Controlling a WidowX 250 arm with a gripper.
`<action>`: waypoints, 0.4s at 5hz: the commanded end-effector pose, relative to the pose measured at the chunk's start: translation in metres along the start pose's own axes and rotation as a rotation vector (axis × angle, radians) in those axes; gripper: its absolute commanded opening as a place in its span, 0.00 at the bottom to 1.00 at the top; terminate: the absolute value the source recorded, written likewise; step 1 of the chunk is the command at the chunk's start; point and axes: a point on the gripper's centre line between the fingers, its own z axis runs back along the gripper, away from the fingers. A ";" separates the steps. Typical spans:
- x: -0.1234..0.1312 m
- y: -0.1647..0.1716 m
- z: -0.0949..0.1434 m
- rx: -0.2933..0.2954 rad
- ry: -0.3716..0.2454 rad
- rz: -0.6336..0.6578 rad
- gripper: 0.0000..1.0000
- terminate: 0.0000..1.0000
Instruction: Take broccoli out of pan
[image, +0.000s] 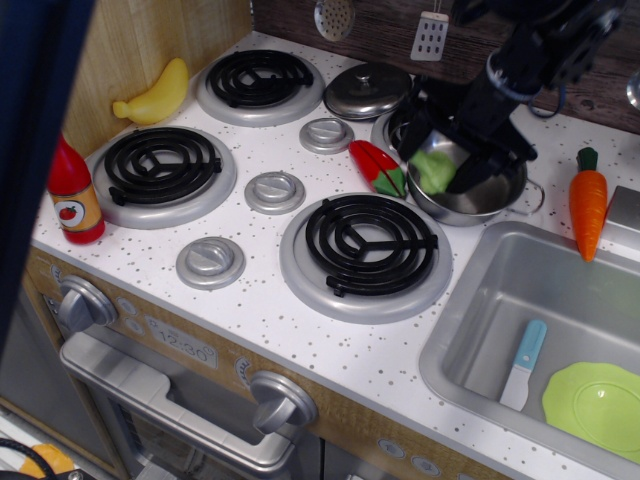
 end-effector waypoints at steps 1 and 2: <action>0.003 0.031 0.041 0.038 -0.053 0.030 0.00 0.00; -0.010 0.052 0.031 0.057 -0.046 0.005 0.00 0.00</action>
